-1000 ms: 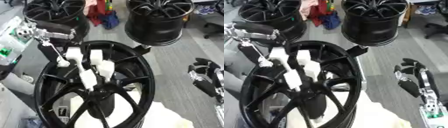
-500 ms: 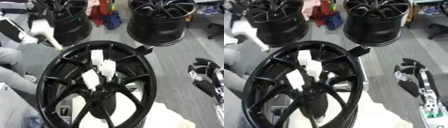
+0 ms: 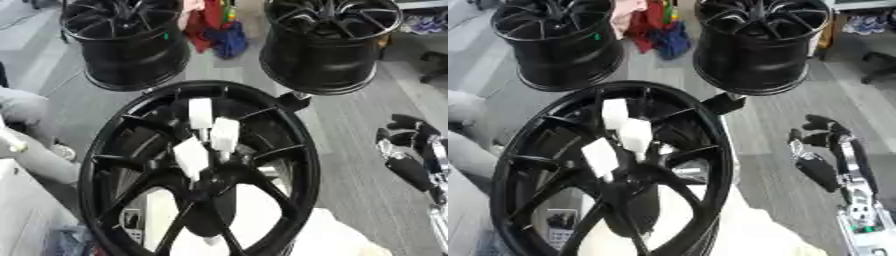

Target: Pull the pin out of the wheel hub.

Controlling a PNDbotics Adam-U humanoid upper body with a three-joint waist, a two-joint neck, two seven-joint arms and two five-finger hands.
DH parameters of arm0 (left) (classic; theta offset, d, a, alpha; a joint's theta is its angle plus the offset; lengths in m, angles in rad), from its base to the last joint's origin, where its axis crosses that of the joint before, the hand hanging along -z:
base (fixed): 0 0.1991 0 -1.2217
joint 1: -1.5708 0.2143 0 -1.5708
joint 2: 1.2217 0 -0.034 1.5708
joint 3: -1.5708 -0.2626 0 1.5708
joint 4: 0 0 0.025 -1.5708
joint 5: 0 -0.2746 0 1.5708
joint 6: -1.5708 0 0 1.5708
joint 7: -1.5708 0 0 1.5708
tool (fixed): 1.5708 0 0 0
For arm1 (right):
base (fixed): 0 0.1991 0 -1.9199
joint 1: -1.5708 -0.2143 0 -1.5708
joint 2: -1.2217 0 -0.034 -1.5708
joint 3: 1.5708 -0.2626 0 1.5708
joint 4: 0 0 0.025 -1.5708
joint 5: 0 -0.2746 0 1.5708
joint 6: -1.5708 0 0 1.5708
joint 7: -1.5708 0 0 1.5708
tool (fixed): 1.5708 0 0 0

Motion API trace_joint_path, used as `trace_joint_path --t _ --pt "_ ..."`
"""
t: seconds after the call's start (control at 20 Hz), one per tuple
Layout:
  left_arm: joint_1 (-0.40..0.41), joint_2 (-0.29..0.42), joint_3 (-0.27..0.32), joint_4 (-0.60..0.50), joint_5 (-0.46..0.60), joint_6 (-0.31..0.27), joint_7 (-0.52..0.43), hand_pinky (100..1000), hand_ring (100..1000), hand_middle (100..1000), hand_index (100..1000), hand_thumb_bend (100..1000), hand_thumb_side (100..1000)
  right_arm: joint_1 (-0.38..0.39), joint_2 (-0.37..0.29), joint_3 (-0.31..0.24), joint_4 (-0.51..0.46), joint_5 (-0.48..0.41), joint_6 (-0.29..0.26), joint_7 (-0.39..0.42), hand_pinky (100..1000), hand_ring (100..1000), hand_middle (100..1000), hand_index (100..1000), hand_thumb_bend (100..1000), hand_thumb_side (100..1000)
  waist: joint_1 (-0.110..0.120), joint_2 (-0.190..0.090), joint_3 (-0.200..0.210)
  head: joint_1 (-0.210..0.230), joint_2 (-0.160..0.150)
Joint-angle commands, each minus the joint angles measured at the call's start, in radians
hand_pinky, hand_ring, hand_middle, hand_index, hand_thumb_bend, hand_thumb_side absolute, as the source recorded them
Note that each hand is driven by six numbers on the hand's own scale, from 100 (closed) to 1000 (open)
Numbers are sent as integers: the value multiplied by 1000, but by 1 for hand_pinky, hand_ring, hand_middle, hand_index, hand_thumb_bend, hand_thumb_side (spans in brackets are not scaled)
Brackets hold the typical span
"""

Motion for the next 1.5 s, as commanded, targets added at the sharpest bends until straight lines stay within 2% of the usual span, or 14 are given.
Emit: trace_joint_path --t 0.05,0.1,0.2,0.25,0.35,0.55,0.6,0.95,1.1,1.25,1.5 --pt "12 -5 44 83 -85 21 65 824 791 860 902 526 376 -6 -10 -8 -16 3 0 -4 713 617 671 804 202 366 -1 -7 1 -2 0" --pt "20 -16 54 106 -115 28 101 860 824 898 924 616 442 -6 -9 -9 -16 3 1 -5 713 616 671 804 203 366 -2 -7 1 -2 0" --pt "32 -35 71 139 -158 38 177 896 866 946 957 720 517 -4 -7 -10 -16 3 1 -6 713 616 670 804 204 365 -3 -6 0 -3 0" --pt "37 -44 80 151 -168 42 211 912 883 967 972 753 544 -4 -6 -10 -16 3 1 -6 713 616 670 804 204 365 -3 -6 0 -4 1" --pt "46 -55 94 165 -174 50 272 911 883 968 974 758 556 -4 -5 -11 -16 3 1 -7 713 616 670 804 204 365 -4 -5 0 -4 1" --pt "56 -74 122 156 -140 63 378 862 836 906 941 668 535 -3 -3 -13 -15 3 1 -8 713 616 670 803 206 365 -5 -5 1 -7 1" --pt "58 -81 129 145 -123 64 402 830 809 879 925 585 498 -3 -3 -13 -15 3 1 -9 713 616 670 803 207 365 -5 -5 1 -8 1" --pt "99 -152 173 -4 78 57 511 733 731 807 868 486 452 -4 1 -16 -14 1 2 -11 713 616 670 803 199 370 -9 -3 6 -14 -2" --pt "126 -206 198 -88 198 47 564 685 689 761 827 431 415 -6 4 -15 -15 0 1 -11 713 616 670 803 204 368 -14 0 7 -20 -3" --pt "163 -279 226 -193 307 42 645 667 675 746 810 422 385 -9 6 -17 -17 -1 1 -11 713 616 670 803 207 368 -21 5 8 -23 -5" --pt "202 -421 263 -341 416 53 759 649 664 728 793 406 341 -13 12 -18 -18 -4 1 -12 713 615 670 803 208 367 -29 10 12 -27 -10"
